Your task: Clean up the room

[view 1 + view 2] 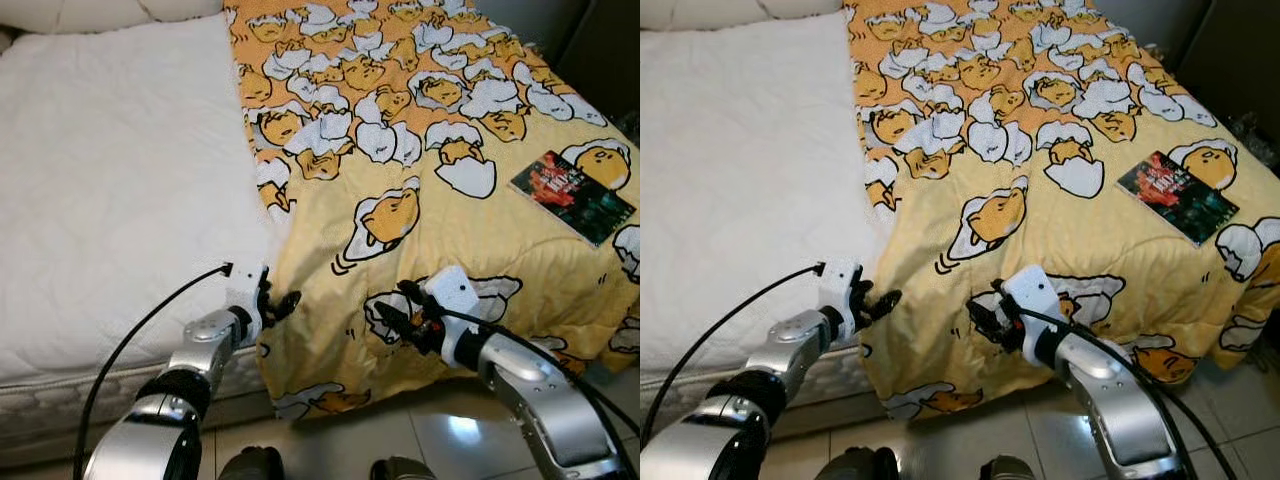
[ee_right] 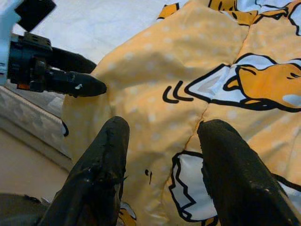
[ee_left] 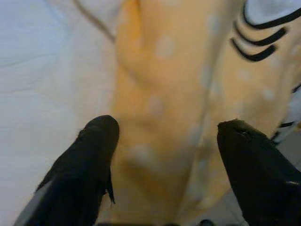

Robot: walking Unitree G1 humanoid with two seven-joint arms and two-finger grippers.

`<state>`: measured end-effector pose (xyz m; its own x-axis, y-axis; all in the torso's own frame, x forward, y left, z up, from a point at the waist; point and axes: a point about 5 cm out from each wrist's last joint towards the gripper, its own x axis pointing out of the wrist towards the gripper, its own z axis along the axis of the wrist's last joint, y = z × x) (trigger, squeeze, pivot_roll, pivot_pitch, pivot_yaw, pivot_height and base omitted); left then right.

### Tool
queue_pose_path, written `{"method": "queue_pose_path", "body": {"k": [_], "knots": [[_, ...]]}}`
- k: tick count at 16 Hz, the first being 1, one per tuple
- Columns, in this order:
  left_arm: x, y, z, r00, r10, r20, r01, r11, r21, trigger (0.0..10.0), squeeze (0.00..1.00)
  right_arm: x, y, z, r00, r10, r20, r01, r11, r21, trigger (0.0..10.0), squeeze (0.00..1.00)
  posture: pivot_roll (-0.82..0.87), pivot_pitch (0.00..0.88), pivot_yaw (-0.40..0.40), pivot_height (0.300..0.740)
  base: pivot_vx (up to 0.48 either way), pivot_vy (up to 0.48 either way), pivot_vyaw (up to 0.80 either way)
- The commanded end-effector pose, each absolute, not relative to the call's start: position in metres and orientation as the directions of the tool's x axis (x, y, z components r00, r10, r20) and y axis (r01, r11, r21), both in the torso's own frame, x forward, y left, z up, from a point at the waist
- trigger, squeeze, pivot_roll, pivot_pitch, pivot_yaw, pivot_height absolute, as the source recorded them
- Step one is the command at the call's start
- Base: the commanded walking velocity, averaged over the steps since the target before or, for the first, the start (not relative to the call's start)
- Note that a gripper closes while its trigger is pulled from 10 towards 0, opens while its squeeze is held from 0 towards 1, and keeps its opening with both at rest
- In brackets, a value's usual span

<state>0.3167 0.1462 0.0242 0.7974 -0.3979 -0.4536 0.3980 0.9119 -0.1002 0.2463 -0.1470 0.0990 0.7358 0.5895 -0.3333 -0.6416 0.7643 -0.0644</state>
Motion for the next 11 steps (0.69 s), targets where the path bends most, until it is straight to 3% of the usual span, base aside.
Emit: {"method": "queue_pose_path", "body": {"k": [1, 2, 3, 4, 5, 11], "knots": [[0.317, 0.149, 0.023, 0.804, -0.365, -0.47, 0.377, 0.923, -0.072, 10.0, 0.97, 0.244, -0.147, 0.102, 0.731, 0.595, -0.335, -0.648, 0.759, -0.065, 10.0, 0.0, -0.21, 0.133, 0.025, 0.74, 0.0, 0.0, 0.0], [0.317, 0.149, 0.022, 0.806, -0.359, -0.47, 0.366, 0.927, -0.08, 10.0, 0.21, 0.243, -0.147, 0.102, 0.729, 0.596, -0.336, -0.649, 0.759, -0.062, 10.0, 0.0, -0.21, 0.133, 0.025, 0.74, 0.0, 0.0, 0.0], [0.317, 0.15, 0.02, 0.816, -0.336, -0.471, 0.331, 0.939, -0.095, 4.6, 0.0, 0.241, -0.147, 0.101, 0.725, 0.599, -0.341, -0.652, 0.756, -0.059, 10.0, 0.0, -0.22, 0.151, 0.02, 0.74, 0.0, 0.0, 0.0], [0.317, 0.151, 0.019, 0.826, -0.311, -0.47, 0.296, 0.949, -0.108, 3.2, 0.0, 0.238, -0.145, 0.1, 0.716, 0.605, -0.348, -0.66, 0.749, -0.057, 10.0, 0.0, -0.22, 0.158, 0.021, 0.74, 0.0, 0.0, 0.0], [0.317, 0.152, 0.019, 0.834, -0.288, -0.47, 0.271, 0.957, -0.105, 0.0, 0.0, 0.236, -0.143, 0.1, 0.707, 0.614, -0.353, -0.671, 0.74, -0.056, 10.0, 0.0, -0.22, 0.177, 0.025, 0.74, 0.0, 0.0, 0.0], [0.322, 0.147, 0.025, 0.864, -0.288, -0.412, 0.225, 0.955, -0.195, 0.0, 0.0, 0.233, -0.146, 0.102, 0.697, 0.617, -0.366, -0.678, 0.732, -0.059, 10.0, 0.0, -0.22, 0.217, 0.054, 0.74, 0.0, 0.0, 0.0]]}}
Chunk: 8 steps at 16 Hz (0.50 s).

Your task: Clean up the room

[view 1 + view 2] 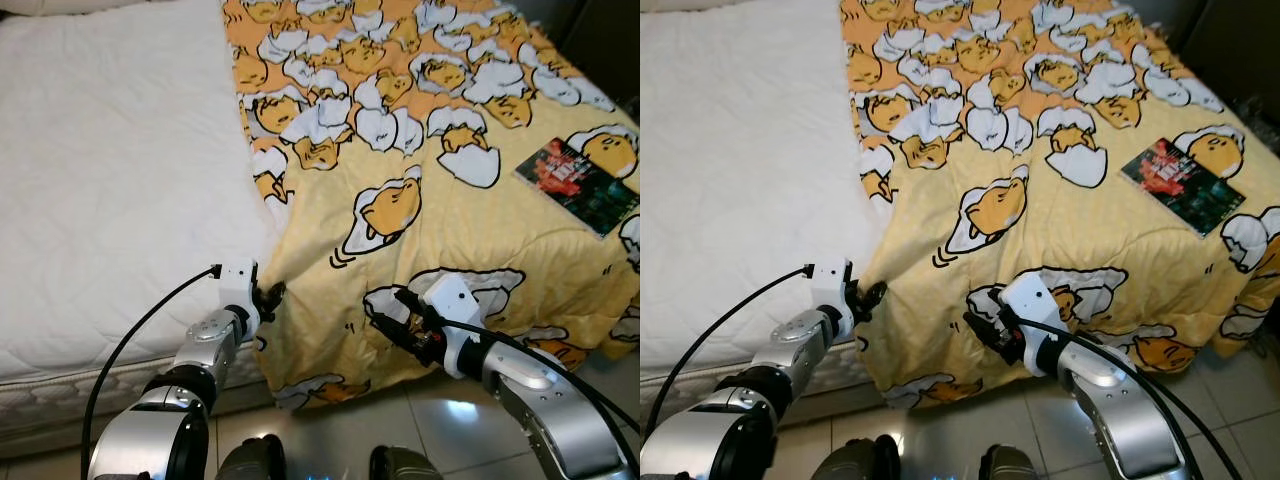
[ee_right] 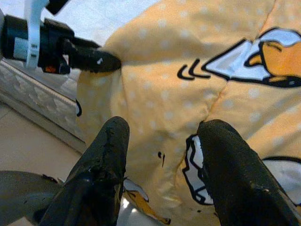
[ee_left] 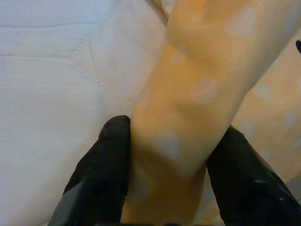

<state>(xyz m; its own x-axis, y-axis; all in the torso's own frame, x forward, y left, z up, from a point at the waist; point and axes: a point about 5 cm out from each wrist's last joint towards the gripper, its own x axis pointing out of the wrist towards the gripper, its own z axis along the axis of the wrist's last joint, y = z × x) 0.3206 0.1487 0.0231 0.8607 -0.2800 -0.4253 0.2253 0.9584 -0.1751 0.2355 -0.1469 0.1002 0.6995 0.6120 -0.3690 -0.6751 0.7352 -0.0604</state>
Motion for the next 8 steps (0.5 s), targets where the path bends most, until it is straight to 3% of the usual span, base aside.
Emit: {"method": "queue_pose_path", "body": {"k": [1, 8], "knots": [[0.322, 0.1461, 0.0251, 0.862, -0.3, -0.408, 0.235, 0.95, -0.204, 0.0, 0.0, 0.2343, -0.1466, 0.1026, 0.699, 0.614, -0.366, -0.678, 0.733, -0.065, 10.0, 0.0, -0.22, 0.217, 0.055, 0.74, 0.0, 0.0, 0.0], [0.3171, 0.1457, 0.0212, 0.864, -0.317, -0.392, 0.236, 0.942, -0.24, 0.0, 0.0, 0.2378, -0.1433, 0.1017, 0.696, 0.618, -0.367, -0.683, 0.726, -0.073, 10.0, 0.0, -0.2, 0.203, 0.046, 0.74, 0.0, 0.0, 0.0]]}}
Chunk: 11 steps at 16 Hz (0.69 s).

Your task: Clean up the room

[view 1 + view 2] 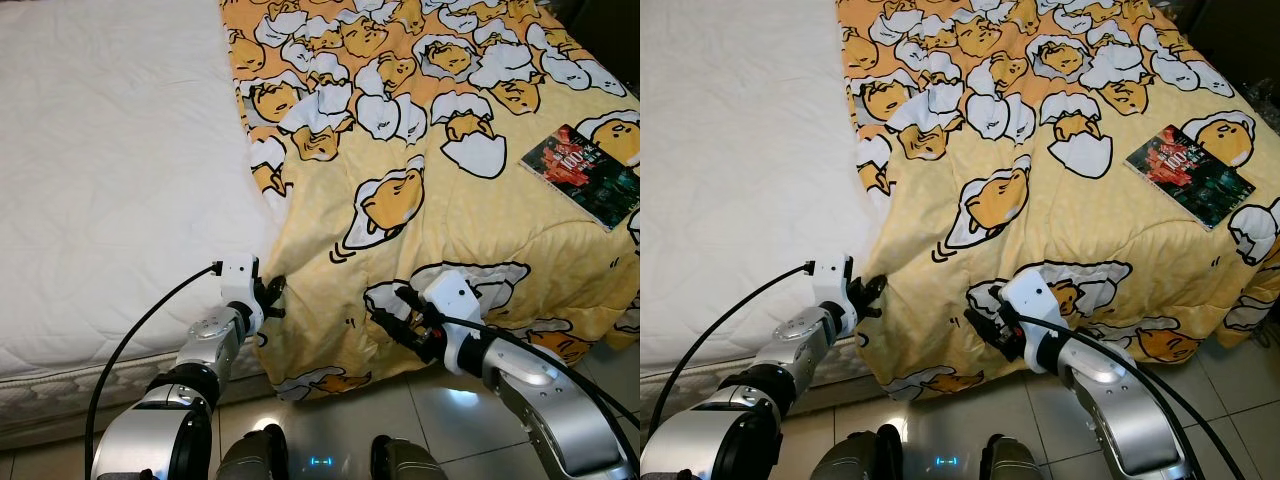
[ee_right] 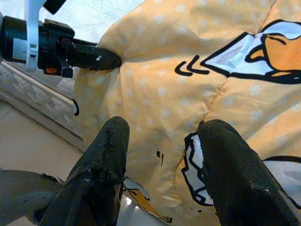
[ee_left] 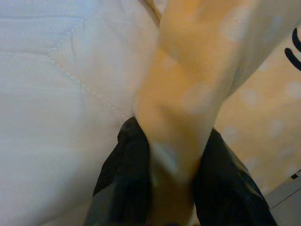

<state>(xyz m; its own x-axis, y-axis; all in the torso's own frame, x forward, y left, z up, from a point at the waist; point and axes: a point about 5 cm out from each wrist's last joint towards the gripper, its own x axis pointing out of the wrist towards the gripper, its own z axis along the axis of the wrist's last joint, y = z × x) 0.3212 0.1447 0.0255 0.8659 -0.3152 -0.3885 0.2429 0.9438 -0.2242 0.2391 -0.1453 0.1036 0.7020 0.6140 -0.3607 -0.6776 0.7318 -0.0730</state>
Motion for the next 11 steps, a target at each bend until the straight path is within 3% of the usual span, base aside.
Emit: {"method": "queue_pose_path", "body": {"k": [1, 3, 5, 6, 11], "knots": [[0.316, 0.146, 0.021, 0.864, -0.324, -0.387, 0.246, 0.94, -0.237, 0.0, 0.0, 0.238, -0.142, 0.102, 0.695, 0.62, -0.365, -0.685, 0.725, -0.073, 10.0, 0.0, -0.2, 0.2, 0.045, 0.74, 0.0, 0.0, 0.0], [0.316, 0.147, 0.021, 0.866, -0.329, -0.376, 0.262, 0.94, -0.219, 0.0, 0.0, 0.238, -0.141, 0.102, 0.694, 0.622, -0.363, -0.687, 0.723, -0.074, 10.0, 0.0, -0.2, 0.199, 0.046, 0.74, 0.0, 0.0, 0.0], [0.315, 0.151, 0.024, 0.872, -0.323, -0.367, 0.319, 0.945, -0.073, 0.0, 0.0, 0.24, -0.14, 0.103, 0.699, 0.62, -0.356, -0.684, 0.725, -0.078, 10.0, 0.0, -0.19, 0.195, 0.061, 0.74, 0.0, 0.0, 0.0], [0.315, 0.151, 0.026, 0.877, -0.328, -0.351, 0.326, 0.943, -0.066, 0.0, 0.0, 0.241, -0.14, 0.103, 0.7, 0.619, -0.355, -0.683, 0.726, -0.079, 10.0, 0.0, -0.19, 0.195, 0.061, 0.74, 0.0, 0.0, 0.0], [0.295, 0.145, 0.049, 0.914, -0.371, -0.164, 0.385, 0.921, 0.064, 0.0, 0.0, 0.239, -0.142, 0.102, 0.726, 0.597, -0.342, -0.657, 0.749, -0.086, 10.0, 0.0, -0.17, 0.187, 0.085, 0.74, 0.0, 0.0, 0.0]]}}
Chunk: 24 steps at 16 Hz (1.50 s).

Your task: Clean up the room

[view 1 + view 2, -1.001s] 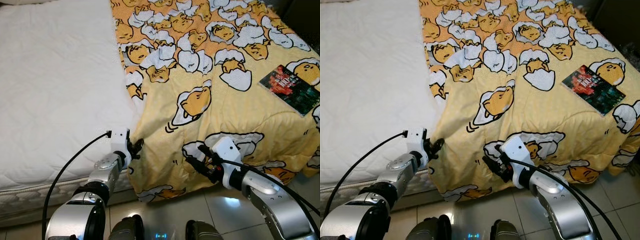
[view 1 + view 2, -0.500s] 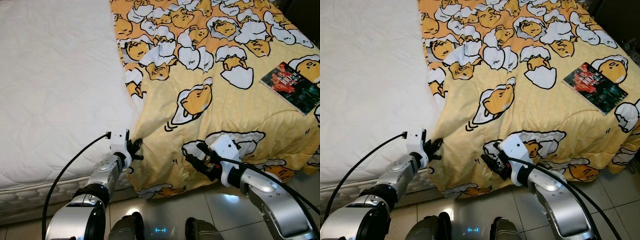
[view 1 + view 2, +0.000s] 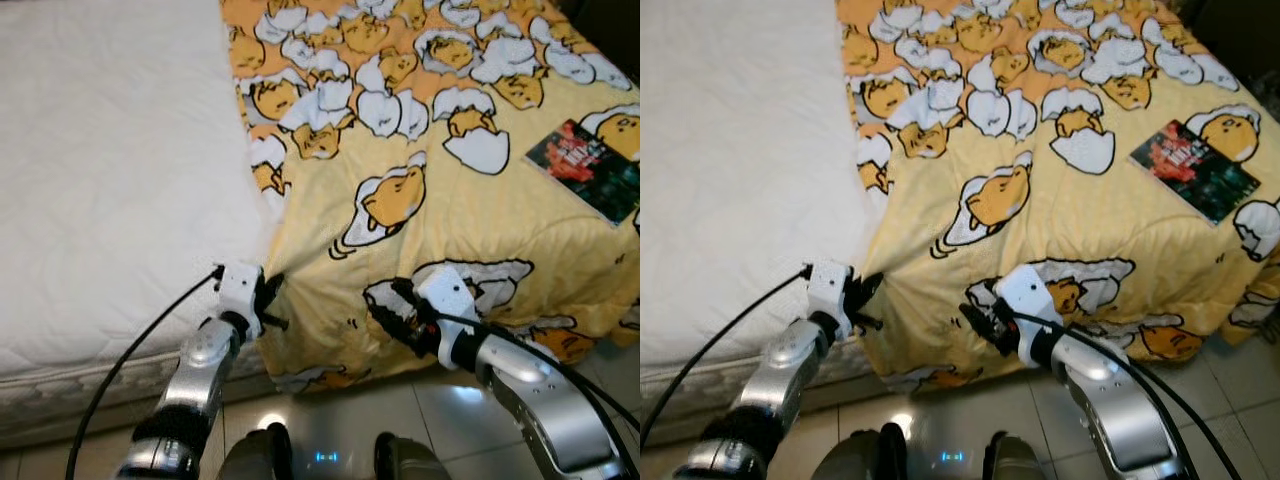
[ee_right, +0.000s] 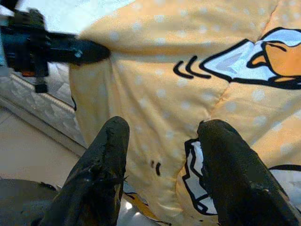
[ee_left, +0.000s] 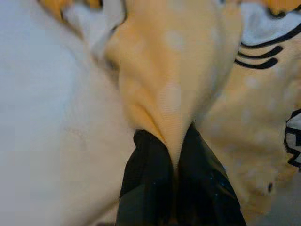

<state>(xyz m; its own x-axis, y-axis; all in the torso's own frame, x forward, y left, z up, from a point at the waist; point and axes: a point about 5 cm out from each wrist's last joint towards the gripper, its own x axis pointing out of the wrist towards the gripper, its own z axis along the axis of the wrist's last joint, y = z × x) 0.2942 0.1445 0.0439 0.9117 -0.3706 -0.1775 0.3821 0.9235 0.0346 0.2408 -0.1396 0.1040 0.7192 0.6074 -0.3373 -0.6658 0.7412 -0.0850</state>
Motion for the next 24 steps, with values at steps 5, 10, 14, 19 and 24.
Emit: {"method": "queue_pose_path", "body": {"k": [5, 10, 14, 19, 24], "knots": [[0.274, 0.142, 0.087, 0.927, -0.369, -0.071, 0.375, 0.898, 0.231, 0.0, 0.0, 0.235, -0.143, 0.098, 0.742, 0.58, -0.336, -0.638, 0.766, -0.084, 10.0, 0.0, -0.15, 0.182, 0.103, 0.74, 0.0, 0.0, 0.0], [0.248, 0.133, 0.076, 0.885, -0.404, -0.232, 0.461, 0.827, 0.321, 0.0, 0.0, 0.235, -0.139, 0.095, 0.748, 0.576, -0.33, -0.63, 0.773, -0.078, 10.0, 0.0, -0.13, 0.18, 0.115, 0.74, 0.0, 0.0, 0.0], [0.248, 0.149, 0.019, 0.837, -0.258, -0.482, 0.436, 0.847, 0.304, 0.0, 0.0, 0.237, -0.132, 0.093, 0.738, 0.59, -0.328, -0.641, 0.765, -0.066, 10.0, 0.0, -0.13, 0.18, 0.098, 0.74, 0.0, 0.0, 0.0], [0.265, 0.135, -0.002, 0.762, -0.326, -0.559, 0.491, 0.854, 0.173, 10.0, 0.0, 0.241, -0.124, 0.093, 0.724, 0.61, -0.321, -0.659, 0.75, -0.062, 10.0, 0.0, -0.13, 0.181, 0.091, 0.74, 0.0, 0.0, 0.0], [0.266, 0.139, -0.011, 0.759, -0.3, -0.577, 0.468, 0.868, 0.166, 10.0, 1.0, 0.244, -0.121, 0.094, 0.722, 0.616, -0.315, -0.664, 0.745, -0.067, 10.0, 0.0, -0.13, 0.17, 0.101, 0.74, 0.0, 0.0, 0.0]]}}
